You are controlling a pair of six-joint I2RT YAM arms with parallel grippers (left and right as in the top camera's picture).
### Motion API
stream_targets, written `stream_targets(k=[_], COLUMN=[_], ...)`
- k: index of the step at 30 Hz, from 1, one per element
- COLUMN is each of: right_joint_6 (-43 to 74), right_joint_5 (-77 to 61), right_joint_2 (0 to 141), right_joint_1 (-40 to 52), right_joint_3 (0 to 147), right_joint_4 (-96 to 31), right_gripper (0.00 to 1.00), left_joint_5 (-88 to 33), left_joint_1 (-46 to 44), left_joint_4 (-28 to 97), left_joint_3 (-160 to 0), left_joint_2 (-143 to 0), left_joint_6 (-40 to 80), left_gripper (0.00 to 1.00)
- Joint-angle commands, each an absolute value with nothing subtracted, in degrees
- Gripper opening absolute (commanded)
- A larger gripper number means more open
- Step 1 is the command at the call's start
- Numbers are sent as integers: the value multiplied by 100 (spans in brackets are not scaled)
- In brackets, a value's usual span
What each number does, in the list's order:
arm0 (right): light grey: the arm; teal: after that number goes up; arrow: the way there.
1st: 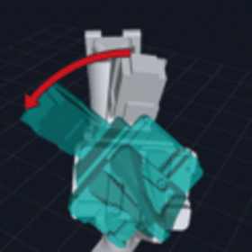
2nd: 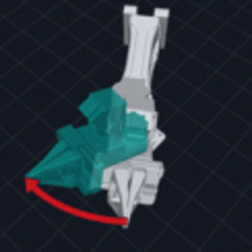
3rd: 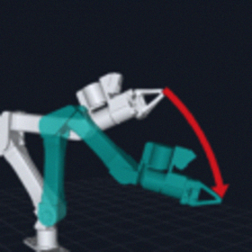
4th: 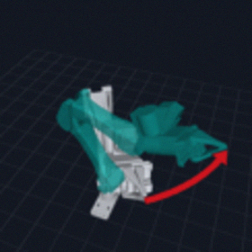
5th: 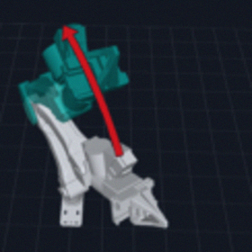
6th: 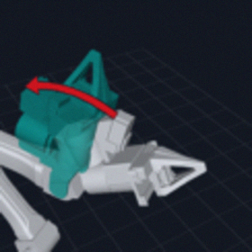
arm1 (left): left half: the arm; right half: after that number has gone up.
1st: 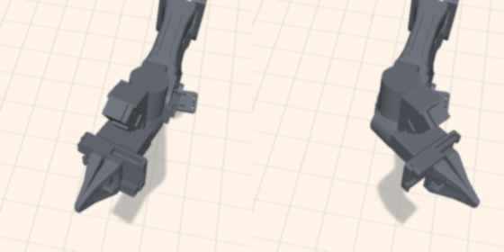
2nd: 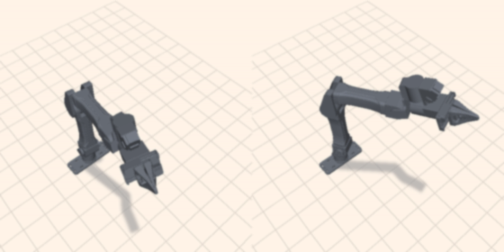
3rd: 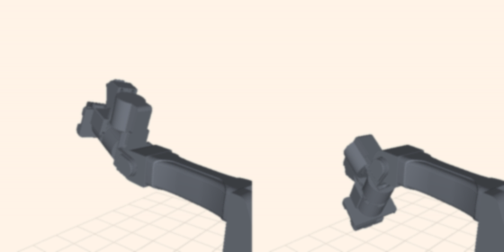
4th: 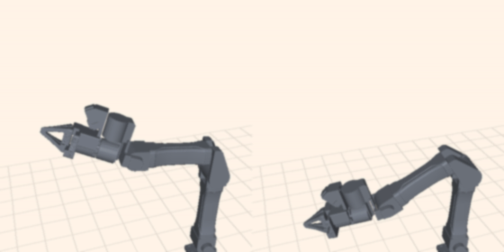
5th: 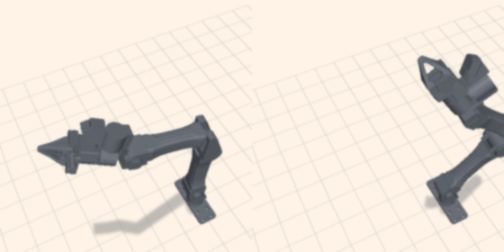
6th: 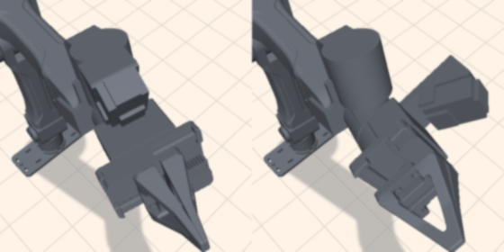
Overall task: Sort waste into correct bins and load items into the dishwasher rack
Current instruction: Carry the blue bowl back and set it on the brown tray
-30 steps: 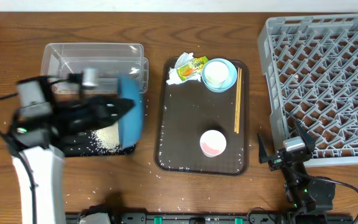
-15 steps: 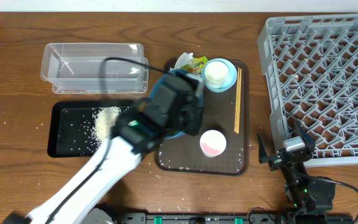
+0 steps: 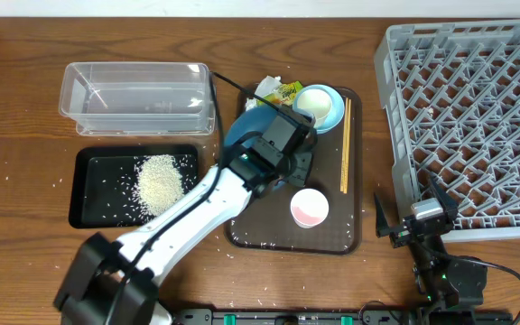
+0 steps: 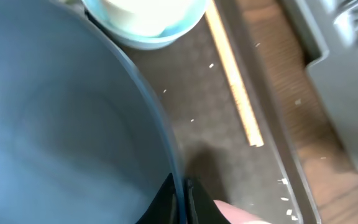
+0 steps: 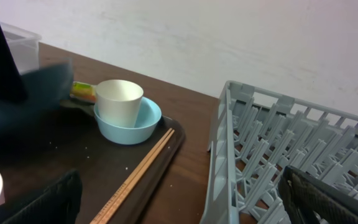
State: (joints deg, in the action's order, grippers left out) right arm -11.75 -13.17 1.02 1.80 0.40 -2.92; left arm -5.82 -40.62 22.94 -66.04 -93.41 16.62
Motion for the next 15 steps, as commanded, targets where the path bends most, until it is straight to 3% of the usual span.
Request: stream_targets(k=[1,4,5,15], right_joint_6=[-1249,-1249,-1249,-1243], right_joint_5=[-1291,-1291,-1291,-1542], right_joint_2=[86,86,86,86], right_joint_1=[130,130,130,137], right_joint_3=[34,34,34,34], right_joint_4=[-320,-320,-320,-145], right_gripper=[99,99,99,99], left_joint_5=[-449,-521,-545,-545], left_joint_1=[-4086,-4086,-4086,-4075], left_joint_4=[2303,2276,2268,2412], left_joint_3=[-6709,-6709,-6709,-6711], left_joint_2=[-9500,-9489,-9472,-8512], left_joint_6=[1732,1793,1793,1793], left_gripper=[13,17,23,23])
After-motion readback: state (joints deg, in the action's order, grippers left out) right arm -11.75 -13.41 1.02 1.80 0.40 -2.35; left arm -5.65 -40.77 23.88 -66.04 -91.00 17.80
